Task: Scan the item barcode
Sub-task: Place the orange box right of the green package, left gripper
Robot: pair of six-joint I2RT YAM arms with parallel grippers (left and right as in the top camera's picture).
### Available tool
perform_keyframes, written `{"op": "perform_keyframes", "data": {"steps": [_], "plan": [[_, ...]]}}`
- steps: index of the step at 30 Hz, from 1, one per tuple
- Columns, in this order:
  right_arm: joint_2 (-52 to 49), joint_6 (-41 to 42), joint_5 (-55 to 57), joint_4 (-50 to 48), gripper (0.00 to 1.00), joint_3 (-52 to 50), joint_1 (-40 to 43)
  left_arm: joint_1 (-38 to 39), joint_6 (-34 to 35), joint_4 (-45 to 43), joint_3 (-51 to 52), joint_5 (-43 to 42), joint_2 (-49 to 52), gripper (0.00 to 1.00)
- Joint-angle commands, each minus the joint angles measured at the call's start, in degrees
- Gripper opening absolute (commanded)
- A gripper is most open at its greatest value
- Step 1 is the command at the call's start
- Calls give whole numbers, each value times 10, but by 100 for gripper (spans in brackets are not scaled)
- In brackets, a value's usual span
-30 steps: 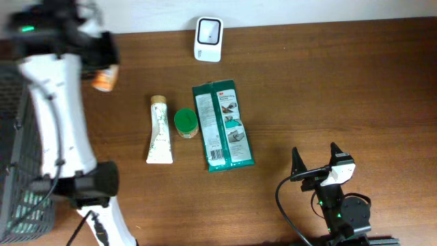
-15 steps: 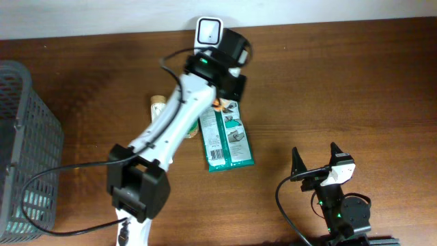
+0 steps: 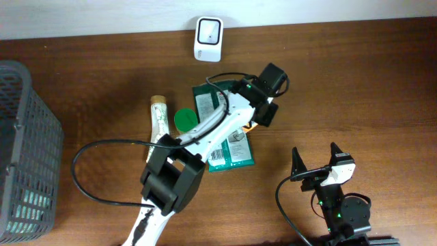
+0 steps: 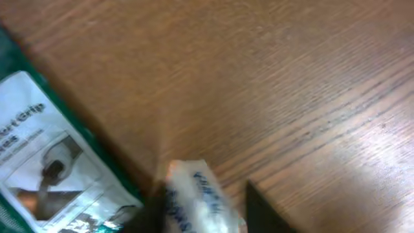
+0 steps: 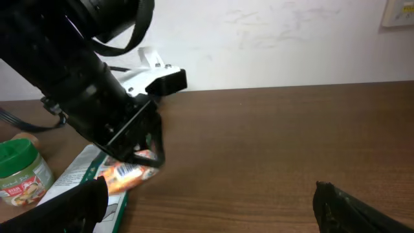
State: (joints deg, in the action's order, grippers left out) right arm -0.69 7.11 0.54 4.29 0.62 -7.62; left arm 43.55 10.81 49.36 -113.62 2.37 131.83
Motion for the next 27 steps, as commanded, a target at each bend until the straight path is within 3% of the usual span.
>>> {"op": "perform_keyframes", "data": {"steps": [1,5,9,15,22,27], "plan": [[3,-2,1,4,98,-3,-2,1,-2,-14,1,4,4,56],[3,-2,1,4,98,-3,-2,-6,-30,-9,-22,5,-5,74],[3,-2,1,4,98,-3,-2,-52,-47,69,-109,21,-62,74],[3,-2,1,4,98,-3,-2,-197,-47,231,-204,50,-195,70],[3,-2,1,4,98,-3,-2,-492,7,335,-204,50,-291,62],[3,-2,1,4,98,-3,-2,-690,75,323,-203,50,-287,60]]}}
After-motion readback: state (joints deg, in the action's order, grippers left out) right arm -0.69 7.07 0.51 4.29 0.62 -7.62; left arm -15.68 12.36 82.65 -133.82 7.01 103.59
